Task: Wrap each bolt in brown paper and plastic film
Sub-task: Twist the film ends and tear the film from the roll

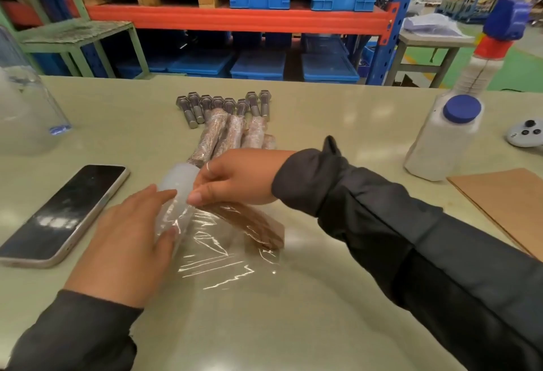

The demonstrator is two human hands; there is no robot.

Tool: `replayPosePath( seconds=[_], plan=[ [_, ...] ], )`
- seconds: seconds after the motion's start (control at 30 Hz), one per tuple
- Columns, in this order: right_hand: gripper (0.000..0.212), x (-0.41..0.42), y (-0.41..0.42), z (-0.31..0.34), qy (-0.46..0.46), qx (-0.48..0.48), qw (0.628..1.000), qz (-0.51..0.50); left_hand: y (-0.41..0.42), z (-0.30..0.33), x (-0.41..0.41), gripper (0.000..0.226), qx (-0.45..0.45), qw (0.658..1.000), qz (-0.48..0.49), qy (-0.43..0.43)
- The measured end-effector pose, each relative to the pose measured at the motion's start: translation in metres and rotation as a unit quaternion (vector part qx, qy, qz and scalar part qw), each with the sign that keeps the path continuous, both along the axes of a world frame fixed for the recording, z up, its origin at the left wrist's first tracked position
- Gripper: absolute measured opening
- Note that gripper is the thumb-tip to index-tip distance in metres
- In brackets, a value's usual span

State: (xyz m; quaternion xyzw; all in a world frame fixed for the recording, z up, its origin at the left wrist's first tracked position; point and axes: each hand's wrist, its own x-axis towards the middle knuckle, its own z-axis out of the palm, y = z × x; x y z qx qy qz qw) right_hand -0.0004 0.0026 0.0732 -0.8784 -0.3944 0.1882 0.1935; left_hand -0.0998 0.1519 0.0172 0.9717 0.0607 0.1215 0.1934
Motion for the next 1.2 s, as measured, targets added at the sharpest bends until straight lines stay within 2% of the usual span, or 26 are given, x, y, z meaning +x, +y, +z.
replayPosePath(
  seconds=[0.1,0.23,0.33,0.4,0.47,0.57,0.67,0.8,0.87,0.93,1.0,1.03,1.1,1.17,1.2],
  plan=[
    [0.042,-0.001,0.015,-0.01,0.0,-0.017,1.0,-0.007,0.006,-0.008,0.002,0.05,0.009,0.999,0.041,-0.004],
    [0.043,-0.008,0.033,-0.019,-0.048,-0.097,0.994,0.033,0.012,-0.011,0.0,0.047,0.023,0.996,0.082,-0.009],
    [0.04,-0.011,0.044,-0.021,-0.076,-0.136,0.986,0.054,0.014,-0.011,-0.002,0.061,0.033,0.995,0.097,0.008],
    [0.041,-0.011,0.045,-0.021,-0.07,-0.134,0.987,0.061,0.015,-0.012,-0.004,0.067,0.019,0.994,0.11,0.004],
    [0.045,-0.014,0.043,-0.026,-0.054,-0.11,0.991,0.06,0.017,-0.013,-0.004,0.061,-0.005,0.993,0.116,-0.022],
    [0.054,-0.02,0.034,-0.039,-0.066,-0.032,0.997,0.028,0.024,-0.015,-0.002,0.054,-0.084,0.987,0.13,-0.046],
    [0.05,-0.017,0.028,-0.046,-0.111,0.029,0.993,-0.004,0.028,-0.013,-0.002,0.062,-0.193,0.97,0.142,-0.045],
    [0.043,-0.015,0.026,-0.052,-0.211,0.017,0.977,0.019,0.036,-0.002,-0.003,0.042,-0.371,0.921,0.114,-0.046],
    [0.043,-0.016,0.024,-0.054,-0.25,0.045,0.967,0.017,0.036,0.007,-0.005,0.033,-0.425,0.899,0.094,-0.045],
    [0.044,-0.018,0.017,-0.052,-0.264,0.109,0.958,-0.015,0.031,0.017,-0.008,0.041,-0.462,0.883,0.072,-0.052],
    [0.043,-0.023,0.009,-0.044,-0.226,0.177,0.956,-0.057,0.024,0.025,-0.009,0.053,-0.477,0.875,0.052,-0.067],
    [0.041,-0.026,0.005,-0.04,-0.179,0.204,0.959,-0.083,0.019,0.028,-0.01,0.057,-0.48,0.874,0.041,-0.069],
    [0.031,-0.028,-0.003,-0.03,-0.009,0.26,0.956,-0.138,0.007,0.031,-0.009,0.059,-0.482,0.873,0.021,-0.076],
    [0.039,-0.028,-0.009,-0.021,0.196,0.311,0.909,-0.196,-0.011,0.027,-0.007,0.06,-0.467,0.879,0.012,-0.09],
    [0.046,-0.028,-0.012,-0.019,0.263,0.314,0.888,-0.211,-0.021,0.025,-0.007,0.057,-0.444,0.892,0.007,-0.089]
  ],
)
